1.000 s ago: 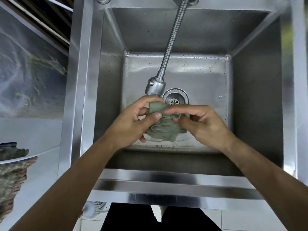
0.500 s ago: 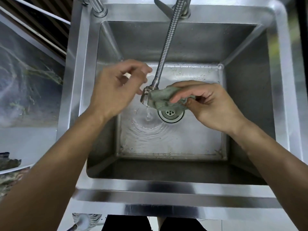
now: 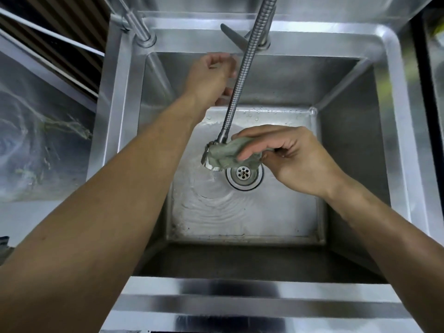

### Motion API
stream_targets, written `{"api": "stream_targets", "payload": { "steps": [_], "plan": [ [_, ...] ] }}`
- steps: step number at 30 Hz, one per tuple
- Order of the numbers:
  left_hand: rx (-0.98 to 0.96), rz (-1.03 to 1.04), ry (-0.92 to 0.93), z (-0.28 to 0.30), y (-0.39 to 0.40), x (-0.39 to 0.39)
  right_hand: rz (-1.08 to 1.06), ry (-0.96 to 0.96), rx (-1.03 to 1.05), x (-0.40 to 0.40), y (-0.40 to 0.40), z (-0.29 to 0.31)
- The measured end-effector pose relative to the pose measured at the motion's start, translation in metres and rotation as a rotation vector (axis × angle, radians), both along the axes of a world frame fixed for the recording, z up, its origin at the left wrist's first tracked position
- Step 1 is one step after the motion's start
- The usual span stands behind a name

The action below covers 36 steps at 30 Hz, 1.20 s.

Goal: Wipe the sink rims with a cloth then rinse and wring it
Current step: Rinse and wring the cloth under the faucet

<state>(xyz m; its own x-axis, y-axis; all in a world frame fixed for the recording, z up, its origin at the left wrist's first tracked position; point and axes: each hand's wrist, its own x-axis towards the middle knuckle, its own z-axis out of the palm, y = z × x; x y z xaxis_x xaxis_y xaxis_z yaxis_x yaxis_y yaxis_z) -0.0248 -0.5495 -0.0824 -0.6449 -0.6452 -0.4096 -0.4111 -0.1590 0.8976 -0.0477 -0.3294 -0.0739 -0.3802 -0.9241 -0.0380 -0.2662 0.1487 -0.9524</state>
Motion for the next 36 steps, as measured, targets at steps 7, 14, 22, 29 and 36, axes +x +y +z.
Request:
{"api": "stream_targets", "payload": {
  "steps": [7,14,22,29,36],
  "plan": [
    [-0.015,0.027,0.063,0.01,-0.004,-0.022,-0.003,-0.013,-0.001,-0.012,-0.011,0.01],
    [0.084,0.096,0.124,0.001,-0.002,-0.026,-0.032,-0.083,0.067,-0.021,-0.017,0.02],
    [-0.719,-0.093,0.236,-0.006,-0.002,-0.023,-0.116,-0.109,0.028,-0.018,-0.023,0.022],
    [-0.855,-0.21,0.098,-0.002,-0.003,-0.007,-0.181,-0.103,0.008,-0.015,-0.025,0.028],
    [-0.342,0.031,0.209,0.014,0.039,0.082,-0.229,-0.147,-0.035,-0.01,-0.021,0.026]
  ]
}}
